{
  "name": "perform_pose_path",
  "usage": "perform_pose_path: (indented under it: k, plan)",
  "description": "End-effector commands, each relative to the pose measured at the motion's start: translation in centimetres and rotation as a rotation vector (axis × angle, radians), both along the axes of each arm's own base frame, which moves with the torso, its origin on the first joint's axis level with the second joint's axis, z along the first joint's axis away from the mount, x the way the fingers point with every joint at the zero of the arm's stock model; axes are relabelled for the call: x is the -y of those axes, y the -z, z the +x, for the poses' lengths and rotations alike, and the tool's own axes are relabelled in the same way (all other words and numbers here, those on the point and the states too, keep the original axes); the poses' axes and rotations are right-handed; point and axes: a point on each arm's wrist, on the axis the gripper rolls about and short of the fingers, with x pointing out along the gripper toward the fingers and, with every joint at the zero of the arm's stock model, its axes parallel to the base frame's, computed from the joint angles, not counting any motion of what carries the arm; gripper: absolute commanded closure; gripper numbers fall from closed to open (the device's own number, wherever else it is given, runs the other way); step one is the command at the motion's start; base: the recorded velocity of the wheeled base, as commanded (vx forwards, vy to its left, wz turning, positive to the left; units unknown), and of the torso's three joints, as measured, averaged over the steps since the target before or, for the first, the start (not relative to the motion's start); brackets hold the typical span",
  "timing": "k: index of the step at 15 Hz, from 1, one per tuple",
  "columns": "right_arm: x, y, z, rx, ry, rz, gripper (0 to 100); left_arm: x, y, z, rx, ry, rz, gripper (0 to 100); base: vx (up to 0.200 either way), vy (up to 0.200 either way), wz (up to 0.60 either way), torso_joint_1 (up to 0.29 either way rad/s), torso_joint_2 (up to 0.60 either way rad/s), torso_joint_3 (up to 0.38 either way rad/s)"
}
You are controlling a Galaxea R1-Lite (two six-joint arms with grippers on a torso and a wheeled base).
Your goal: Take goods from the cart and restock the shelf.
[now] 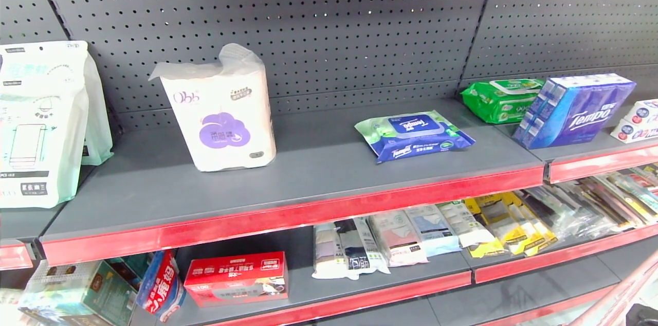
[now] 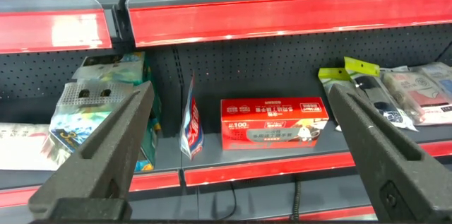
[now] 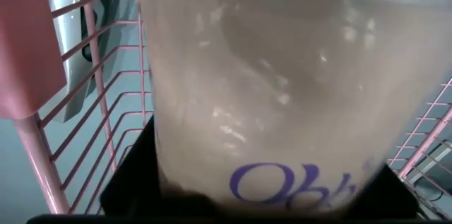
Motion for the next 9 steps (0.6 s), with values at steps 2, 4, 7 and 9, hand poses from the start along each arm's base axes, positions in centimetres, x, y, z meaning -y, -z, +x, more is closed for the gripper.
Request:
perform_pose_path:
  k: [2, 4, 7, 9]
  plan:
    - [-0.1, 0.1, 0.0, -0.002, 0.016, 0.008, 100, 0.0, 0.0, 0.0, -0.001, 0.000, 0.000, 0, 0.000, 0.000, 0.00, 0.000, 0.00, 0.000]
    - [0.0, -0.6, 0.0, 0.020, 0.062, -0.009, 100, 0.0, 0.0, 0.0, -0.001, 0.000, 0.000, 0, 0.000, 0.000, 0.00, 0.000, 0.00, 0.000]
    - [0.0, -3.2, 0.0, 0.075, 0.119, -0.102, 100, 0.0, 0.0, 0.0, 0.000, 0.000, 0.000, 0, 0.000, 0.000, 0.00, 0.000, 0.00, 0.000]
    - [0.2, -4.8, 0.0, 0.115, 0.167, -0.168, 100, 0.0, 0.0, 0.0, -0.001, 0.000, 0.000, 0, 0.000, 0.000, 0.00, 0.000, 0.00, 0.000]
